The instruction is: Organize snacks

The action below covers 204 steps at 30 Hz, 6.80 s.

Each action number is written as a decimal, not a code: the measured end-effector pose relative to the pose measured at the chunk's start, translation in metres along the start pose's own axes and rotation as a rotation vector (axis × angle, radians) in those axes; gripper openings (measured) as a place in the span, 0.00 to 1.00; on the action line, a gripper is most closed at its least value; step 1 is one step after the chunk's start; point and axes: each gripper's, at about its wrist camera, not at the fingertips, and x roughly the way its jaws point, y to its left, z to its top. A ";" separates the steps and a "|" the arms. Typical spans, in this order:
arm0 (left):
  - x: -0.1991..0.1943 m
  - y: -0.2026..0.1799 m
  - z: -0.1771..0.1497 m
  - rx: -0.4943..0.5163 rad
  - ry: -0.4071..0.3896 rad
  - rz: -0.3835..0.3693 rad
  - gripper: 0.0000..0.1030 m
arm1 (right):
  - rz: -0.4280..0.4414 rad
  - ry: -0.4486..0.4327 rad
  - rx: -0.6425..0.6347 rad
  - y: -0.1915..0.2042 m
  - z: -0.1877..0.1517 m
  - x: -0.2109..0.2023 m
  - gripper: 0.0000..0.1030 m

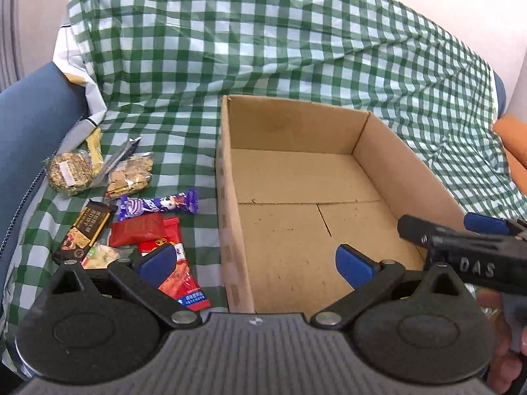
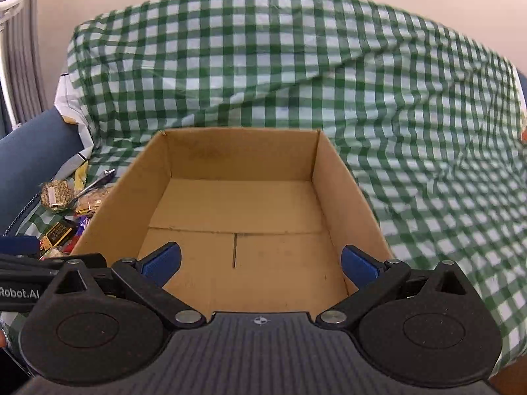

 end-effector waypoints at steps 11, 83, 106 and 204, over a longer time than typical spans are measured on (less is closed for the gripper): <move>0.004 -0.007 -0.002 0.022 0.048 -0.031 1.00 | -0.086 0.010 -0.009 0.026 0.008 0.015 0.99; 0.021 0.159 -0.030 -0.021 0.195 0.147 0.67 | 0.194 -0.079 -0.186 0.152 0.007 0.021 0.66; -0.012 0.195 -0.026 -0.168 0.044 0.005 0.38 | 0.237 0.108 -0.406 0.242 -0.030 0.086 0.51; 0.018 0.196 -0.031 -0.128 0.206 0.197 0.38 | 0.339 0.161 -0.533 0.247 -0.052 0.070 0.02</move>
